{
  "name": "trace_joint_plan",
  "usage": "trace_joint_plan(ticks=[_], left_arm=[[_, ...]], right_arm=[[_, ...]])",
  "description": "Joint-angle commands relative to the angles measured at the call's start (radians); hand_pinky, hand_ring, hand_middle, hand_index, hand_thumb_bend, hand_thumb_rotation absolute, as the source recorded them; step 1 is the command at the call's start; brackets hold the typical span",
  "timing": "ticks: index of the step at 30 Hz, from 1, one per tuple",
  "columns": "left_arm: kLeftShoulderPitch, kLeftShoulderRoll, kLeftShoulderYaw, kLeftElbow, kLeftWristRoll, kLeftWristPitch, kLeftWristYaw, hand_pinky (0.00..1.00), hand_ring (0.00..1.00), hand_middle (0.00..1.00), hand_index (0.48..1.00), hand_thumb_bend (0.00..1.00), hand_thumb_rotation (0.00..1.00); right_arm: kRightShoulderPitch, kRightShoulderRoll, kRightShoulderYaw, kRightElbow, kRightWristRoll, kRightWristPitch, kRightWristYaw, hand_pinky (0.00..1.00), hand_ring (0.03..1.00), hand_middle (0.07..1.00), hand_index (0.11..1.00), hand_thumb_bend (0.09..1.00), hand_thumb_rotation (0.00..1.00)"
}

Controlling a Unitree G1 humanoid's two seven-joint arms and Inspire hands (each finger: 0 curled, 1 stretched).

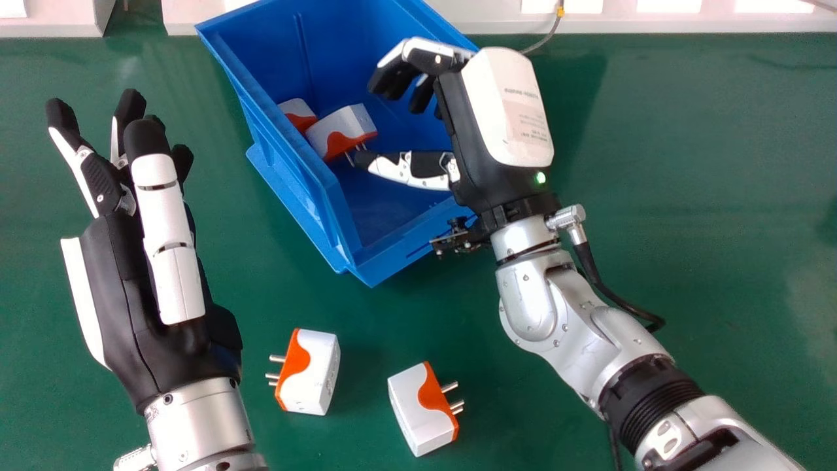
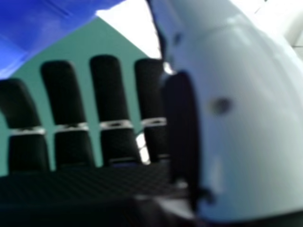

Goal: Pick all objects and put in blue box

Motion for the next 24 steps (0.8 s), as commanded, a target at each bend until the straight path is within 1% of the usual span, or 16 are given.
trace_joint_plan(ticks=[1,4,5,8,11,13,14,16,18,19,20,21,22,24], left_arm=[[-0.007,-0.075,-0.005,-0.016,0.013,-0.023,-0.005,0.93,0.96,0.96,0.928,0.53,0.80],[-0.006,-0.074,-0.003,-0.015,0.019,-0.023,-0.004,0.93,0.95,0.96,0.926,0.53,0.80],[-0.005,-0.073,-0.004,-0.017,0.018,-0.021,-0.005,0.92,0.95,0.95,0.925,0.53,0.80],[0.004,-0.073,-0.010,-0.025,0.017,-0.021,-0.006,0.92,0.95,0.95,0.923,0.52,0.81],[0.014,-0.071,-0.015,-0.028,0.024,-0.024,-0.006,0.92,0.95,0.96,0.922,0.52,0.81],[0.019,-0.073,-0.019,-0.034,0.025,-0.019,-0.004,0.92,0.95,0.96,0.924,0.52,0.81],[0.022,-0.075,-0.023,-0.038,0.027,-0.015,-0.002,0.92,0.95,0.95,0.923,0.53,0.81],[0.028,-0.076,-0.028,-0.045,0.028,-0.011,-0.001,0.92,0.95,0.95,0.924,0.53,0.80],[0.034,-0.076,-0.031,-0.049,0.024,-0.011,-0.002,0.92,0.95,0.95,0.925,0.53,0.80],[0.036,-0.077,-0.032,-0.050,0.021,-0.011,-0.002,0.93,0.95,0.95,0.925,0.53,0.80],[0.038,-0.077,-0.033,-0.051,0.021,-0.010,-0.002,0.92,0.95,0.95,0.923,0.54,0.80],[0.041,-0.076,-0.034,-0.052,0.021,-0.010,-0.002,0.92,0.95,0.95,0.923,0.54,0.79],[0.043,-0.075,-0.034,-0.054,0.020,-0.010,-0.002,0.92,0.95,0.95,0.924,0.54,0.79],[0.045,-0.074,-0.035,-0.057,0.017,-0.008,-0.004,0.92,0.95,0.95,0.924,0.54,0.79]], right_arm=[[-0.026,0.002,0.004,-0.023,0.008,-0.022,-0.018,0.31,0.411,0.499,0.513,0.497,0.00],[-0.018,-0.002,0.005,-0.041,0.013,-0.025,-0.023,0.32,0.409,0.494,0.512,0.497,0.00],[-0.013,-0.002,0.004,-0.050,0.016,-0.024,-0.020,0.32,0.409,0.496,0.512,0.497,0.00],[0.018,-0.003,-0.002,-0.099,0.027,-0.025,-0.015,0.30,0.403,0.501,0.521,0.495,0.00],[0.086,-0.007,-0.021,-0.207,0.055,-0.051,-0.011,0.30,0.405,0.507,0.529,0.493,0.00],[0.162,-0.013,-0.038,-0.331,0.084,-0.055,0.014,0.30,0.416,0.513,0.512,0.494,0.00],[0.214,-0.014,-0.050,-0.412,0.107,-0.058,0.033,0.31,0.425,0.516,0.494,0.496,0.00],[0.322,-0.006,-0.074,-0.568,0.196,-0.068,0.102,0.32,0.436,0.520,0.484,0.497,0.00],[0.430,0.014,-0.093,-0.709,0.296,-0.059,0.167,0.33,0.445,0.522,0.484,0.497,0.00],[0.481,0.022,-0.098,-0.771,0.329,-0.049,0.187,0.33,0.447,0.523,0.485,0.498,0.00],[0.537,0.028,-0.099,-0.830,0.353,-0.042,0.204,0.32,0.447,0.531,0.493,0.497,0.00],[0.592,0.032,-0.096,-0.880,0.377,-0.040,0.221,0.37,0.442,0.530,0.497,0.504,0.00],[0.647,0.030,-0.090,-0.922,0.387,-0.045,0.237,0.42,0.493,0.575,0.496,0.510,0.05],[0.760,0.021,-0.067,-0.985,0.407,-0.052,0.276,0.42,0.493,0.575,0.496,0.510,0.05]])
